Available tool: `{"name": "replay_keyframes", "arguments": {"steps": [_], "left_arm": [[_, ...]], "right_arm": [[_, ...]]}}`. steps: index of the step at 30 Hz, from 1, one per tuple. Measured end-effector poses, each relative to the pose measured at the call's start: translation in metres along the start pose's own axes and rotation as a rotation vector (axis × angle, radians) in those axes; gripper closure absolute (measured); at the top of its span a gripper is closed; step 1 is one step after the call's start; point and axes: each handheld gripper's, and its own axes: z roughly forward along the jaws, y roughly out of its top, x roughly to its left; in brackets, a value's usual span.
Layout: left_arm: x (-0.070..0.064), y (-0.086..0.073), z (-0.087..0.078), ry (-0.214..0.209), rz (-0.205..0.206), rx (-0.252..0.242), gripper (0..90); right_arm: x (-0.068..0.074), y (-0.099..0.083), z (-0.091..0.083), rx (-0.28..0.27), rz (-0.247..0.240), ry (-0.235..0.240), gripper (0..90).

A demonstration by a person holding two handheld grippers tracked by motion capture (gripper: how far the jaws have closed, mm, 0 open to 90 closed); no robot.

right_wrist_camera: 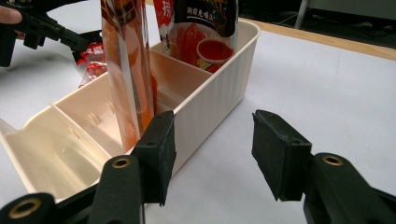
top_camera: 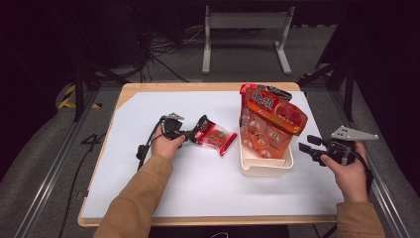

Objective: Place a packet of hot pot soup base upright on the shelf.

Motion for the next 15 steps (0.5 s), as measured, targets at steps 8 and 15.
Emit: {"name": "replay_keyframes", "arguments": {"steps": [8, 15], "left_arm": [[-0.005, 0.005, -0.012, -0.015, 0.013, -0.035, 89.8], [-0.012, 0.011, -0.028, -0.039, 0.042, -0.088, 89.9]], "right_arm": [[-0.001, -0.001, -0.001, -0.005, 0.018, -0.002, 49.2], [-0.002, -0.002, -0.001, -0.01, 0.031, -0.004, 48.8]]}}
